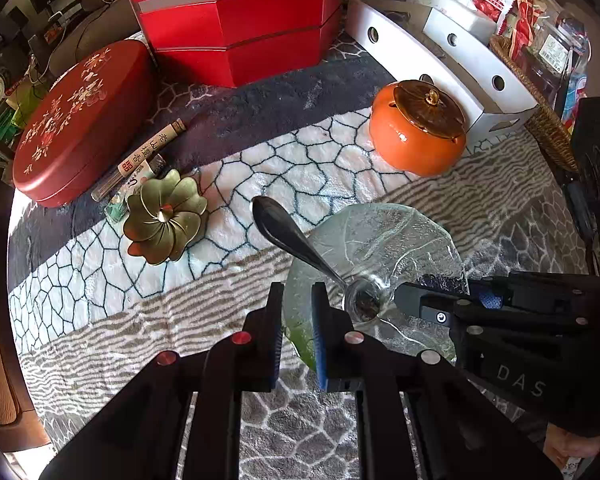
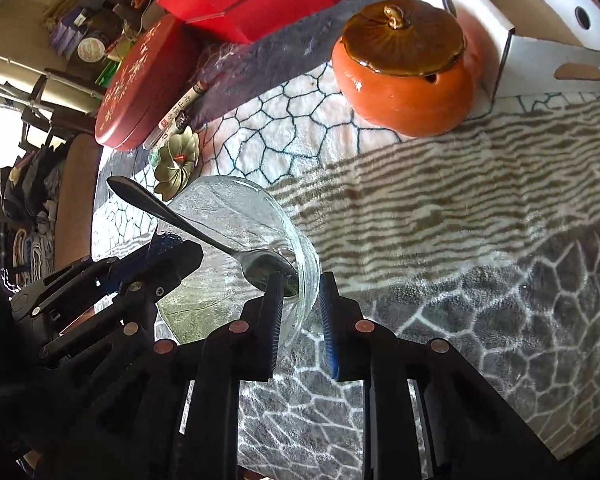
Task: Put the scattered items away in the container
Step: 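Lift the glass bowl with both grippers and carry it toward the box, then lower the glass bowl into the box and open both grippers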
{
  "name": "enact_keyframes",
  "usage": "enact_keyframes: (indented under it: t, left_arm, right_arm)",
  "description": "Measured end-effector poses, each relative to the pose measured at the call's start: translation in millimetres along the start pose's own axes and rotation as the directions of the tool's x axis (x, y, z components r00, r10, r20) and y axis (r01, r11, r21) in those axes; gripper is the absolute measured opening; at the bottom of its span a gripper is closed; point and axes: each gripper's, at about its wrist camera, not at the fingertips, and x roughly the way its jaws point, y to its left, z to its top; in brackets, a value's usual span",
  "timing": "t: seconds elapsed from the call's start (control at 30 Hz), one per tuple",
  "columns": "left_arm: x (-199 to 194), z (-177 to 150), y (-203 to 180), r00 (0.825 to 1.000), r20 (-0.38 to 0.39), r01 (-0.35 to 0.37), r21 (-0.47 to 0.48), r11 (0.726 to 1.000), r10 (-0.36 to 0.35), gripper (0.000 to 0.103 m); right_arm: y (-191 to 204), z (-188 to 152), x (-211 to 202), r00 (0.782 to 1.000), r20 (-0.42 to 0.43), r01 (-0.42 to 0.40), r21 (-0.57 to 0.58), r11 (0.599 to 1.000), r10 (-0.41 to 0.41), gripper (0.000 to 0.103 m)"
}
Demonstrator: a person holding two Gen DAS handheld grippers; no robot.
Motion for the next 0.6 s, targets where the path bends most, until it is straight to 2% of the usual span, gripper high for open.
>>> enact_keyframes:
  t: [0.1, 0.27, 0.47, 0.6]
  left_arm:
    - [3.9, -1.5, 1.0, 1.000, 0.000, 0.010, -0.020, 1.000, -0.010, 0.015]
    - [2.8, -6.5, 7.4, 0.997, 0.019, 0.080, -0.100, 0.992, -0.078, 0.010]
    - [-16.1, -1.0, 13.6, 0.987, 0.039, 0.158, -0.176, 0.972, -0.153, 0.009]
    - [-37.0, 11.3, 7.7, 0.985, 0.071, 0.165, -0.193, 0.967, -0.154, 0.009]
  right_arm:
    - [4.5, -0.9, -0.7, 1.000, 0.009, 0.031, -0.033, 0.999, -0.030, 0.015]
    - [8.9, -0.4, -8.5, 0.997, 0.027, 0.074, -0.086, 0.994, -0.072, 0.010]
    - [15.2, 10.7, -38.3, 0.997, 0.056, 0.065, -0.139, 0.988, -0.058, 0.007]
    - [22.1, 23.3, -67.3, 0.994, 0.093, 0.077, -0.175, 0.982, -0.061, 0.007]
